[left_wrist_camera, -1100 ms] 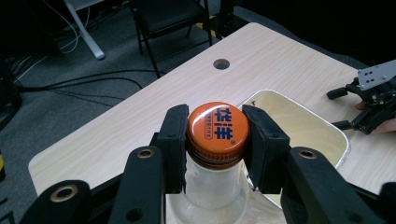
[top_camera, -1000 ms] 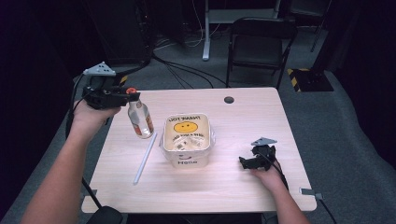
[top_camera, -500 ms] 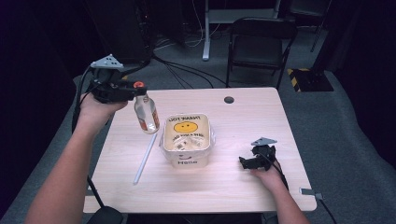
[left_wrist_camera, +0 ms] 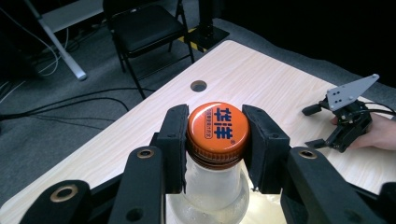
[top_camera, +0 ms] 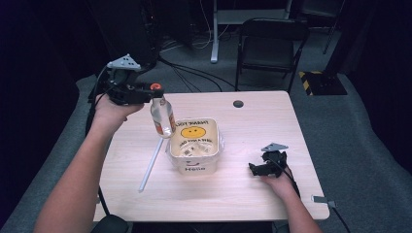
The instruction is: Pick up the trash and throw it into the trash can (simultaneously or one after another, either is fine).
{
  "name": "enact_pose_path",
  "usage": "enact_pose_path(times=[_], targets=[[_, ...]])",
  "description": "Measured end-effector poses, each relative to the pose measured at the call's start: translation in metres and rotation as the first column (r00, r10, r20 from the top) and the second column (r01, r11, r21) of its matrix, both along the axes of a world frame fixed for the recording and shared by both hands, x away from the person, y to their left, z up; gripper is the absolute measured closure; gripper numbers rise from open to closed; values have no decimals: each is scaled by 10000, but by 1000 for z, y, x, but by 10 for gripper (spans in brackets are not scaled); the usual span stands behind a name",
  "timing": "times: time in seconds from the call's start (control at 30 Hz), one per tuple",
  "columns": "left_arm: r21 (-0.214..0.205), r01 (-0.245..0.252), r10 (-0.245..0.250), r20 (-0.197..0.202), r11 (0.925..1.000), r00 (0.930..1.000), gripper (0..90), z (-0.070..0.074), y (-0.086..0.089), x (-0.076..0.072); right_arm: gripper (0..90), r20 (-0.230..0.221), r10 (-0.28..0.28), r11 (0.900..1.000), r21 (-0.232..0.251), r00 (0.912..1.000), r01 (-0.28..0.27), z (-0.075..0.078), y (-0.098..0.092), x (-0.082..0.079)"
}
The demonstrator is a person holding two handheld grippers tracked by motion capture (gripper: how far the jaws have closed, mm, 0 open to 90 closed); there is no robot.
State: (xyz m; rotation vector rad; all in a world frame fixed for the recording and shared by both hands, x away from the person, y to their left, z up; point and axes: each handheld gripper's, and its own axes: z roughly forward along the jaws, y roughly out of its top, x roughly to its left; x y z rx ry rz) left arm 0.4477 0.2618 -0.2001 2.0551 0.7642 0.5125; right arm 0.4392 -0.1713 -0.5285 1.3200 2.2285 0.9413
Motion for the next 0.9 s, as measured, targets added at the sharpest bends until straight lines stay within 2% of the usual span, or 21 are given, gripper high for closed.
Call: enact_pose_path(times=[0.3,0.9], targets=[[44,225,-225,65,9997,9997,627,0,-13,3,0,-10,-5,10000,10,10000,5,0,0,0],[18,695,-694,-66,9976,9976,626,-7,-40,7,0,45,40,10000,-2,10000,-40,0,0,1]])
